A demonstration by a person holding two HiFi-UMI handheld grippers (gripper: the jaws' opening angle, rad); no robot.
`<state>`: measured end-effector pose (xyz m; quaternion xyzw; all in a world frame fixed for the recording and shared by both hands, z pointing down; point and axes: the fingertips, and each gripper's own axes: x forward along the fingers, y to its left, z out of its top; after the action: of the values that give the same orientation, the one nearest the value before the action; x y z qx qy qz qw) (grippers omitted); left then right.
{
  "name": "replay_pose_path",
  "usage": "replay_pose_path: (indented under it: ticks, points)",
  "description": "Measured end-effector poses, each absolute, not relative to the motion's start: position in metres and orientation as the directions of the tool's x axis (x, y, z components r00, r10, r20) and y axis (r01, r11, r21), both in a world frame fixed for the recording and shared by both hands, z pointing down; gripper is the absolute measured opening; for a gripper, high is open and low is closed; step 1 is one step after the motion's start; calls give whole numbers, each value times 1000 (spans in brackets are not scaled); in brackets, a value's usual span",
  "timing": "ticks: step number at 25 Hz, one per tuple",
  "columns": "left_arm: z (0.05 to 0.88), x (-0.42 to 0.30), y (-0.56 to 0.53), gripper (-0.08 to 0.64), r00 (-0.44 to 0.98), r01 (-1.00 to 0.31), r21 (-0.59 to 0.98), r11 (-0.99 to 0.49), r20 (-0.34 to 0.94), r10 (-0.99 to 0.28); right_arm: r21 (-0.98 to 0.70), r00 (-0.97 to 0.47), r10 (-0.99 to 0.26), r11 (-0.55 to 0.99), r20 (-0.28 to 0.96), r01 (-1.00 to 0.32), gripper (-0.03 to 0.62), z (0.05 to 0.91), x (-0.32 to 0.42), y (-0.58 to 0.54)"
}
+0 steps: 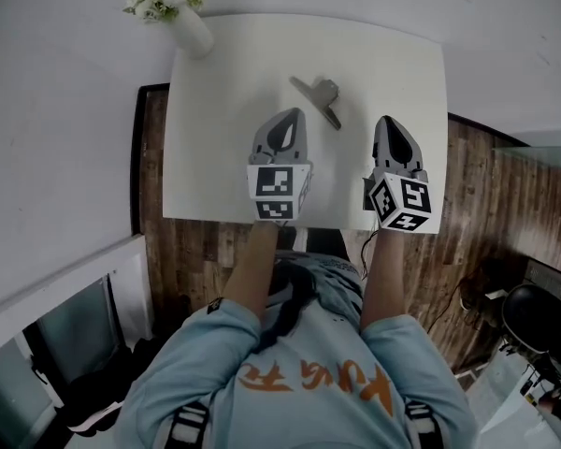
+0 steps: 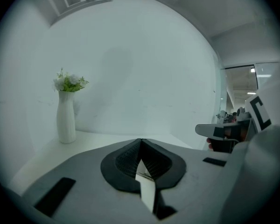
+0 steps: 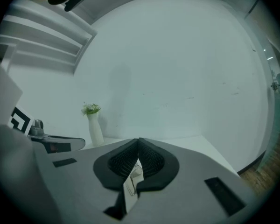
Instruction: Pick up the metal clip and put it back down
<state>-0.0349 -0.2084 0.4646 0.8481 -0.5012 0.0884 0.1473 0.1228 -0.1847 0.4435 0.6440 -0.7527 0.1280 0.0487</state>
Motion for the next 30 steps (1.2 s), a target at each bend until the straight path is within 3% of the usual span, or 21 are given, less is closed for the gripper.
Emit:
replay_pose_path:
  ticks: [15,30]
  points:
    - [505,-30,-225,17,408,-913,165,-374,391,-825,-215,-291,-892,226,346,-950,15,501,122,-221]
    - [535,-35,-250,17,382,-924,184,-335,455,-804,-225,-405,-818,340,409,-913,85,534,98,-269]
